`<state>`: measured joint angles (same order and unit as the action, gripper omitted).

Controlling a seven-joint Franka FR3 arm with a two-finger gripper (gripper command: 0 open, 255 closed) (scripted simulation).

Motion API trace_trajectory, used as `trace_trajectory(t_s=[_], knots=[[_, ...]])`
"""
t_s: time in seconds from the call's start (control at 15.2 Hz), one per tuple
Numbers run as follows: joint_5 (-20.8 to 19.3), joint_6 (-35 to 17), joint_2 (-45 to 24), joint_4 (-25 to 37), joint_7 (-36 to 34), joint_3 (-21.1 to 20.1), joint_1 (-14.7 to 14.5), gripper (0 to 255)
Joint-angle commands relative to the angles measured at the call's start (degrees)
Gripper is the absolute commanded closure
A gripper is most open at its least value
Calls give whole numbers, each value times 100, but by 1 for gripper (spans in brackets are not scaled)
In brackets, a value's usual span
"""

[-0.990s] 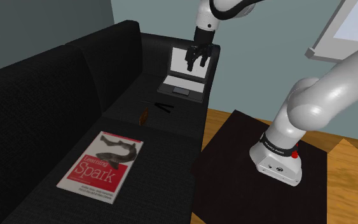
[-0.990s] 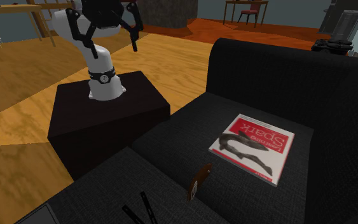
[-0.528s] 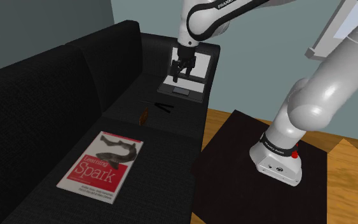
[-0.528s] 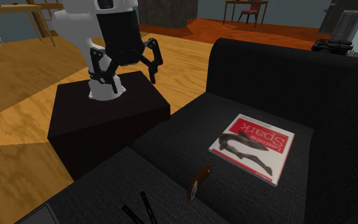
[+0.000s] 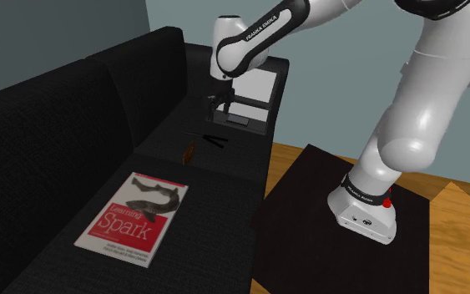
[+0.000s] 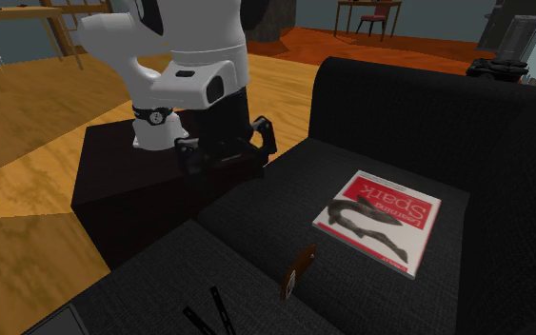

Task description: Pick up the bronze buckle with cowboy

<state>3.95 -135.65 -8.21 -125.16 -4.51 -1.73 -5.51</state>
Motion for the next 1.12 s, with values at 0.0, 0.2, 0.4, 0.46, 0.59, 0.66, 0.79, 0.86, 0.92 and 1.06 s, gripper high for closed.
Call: trace_trajectory(t_s=[0.0, 0.2, 0.4, 0.46, 0.59, 0.66, 0.79, 0.86, 0.92, 1.06], knots=[[-37, -175, -459, 275, -21, -34, -49, 0], [-102, -321, -1131, 785, -25, -57, -109, 0], [-172, -403, -1805, 1360, -30, -68, -178, 0], [-196, -416, -2031, 1567, -32, -71, -202, 0], [-243, -420, -2487, 2007, -34, -74, -251, 0], [-266, -410, -2718, 2241, -34, -74, -277, 0], [-294, -388, -3006, 2544, -34, -74, -310, 0], [-294, -436, -3063, 2553, -32, -73, -311, 0], [-295, -483, -3121, 2563, -31, -72, -312, 0], [-297, -577, -3239, 2587, -29, -70, -314, 0]])
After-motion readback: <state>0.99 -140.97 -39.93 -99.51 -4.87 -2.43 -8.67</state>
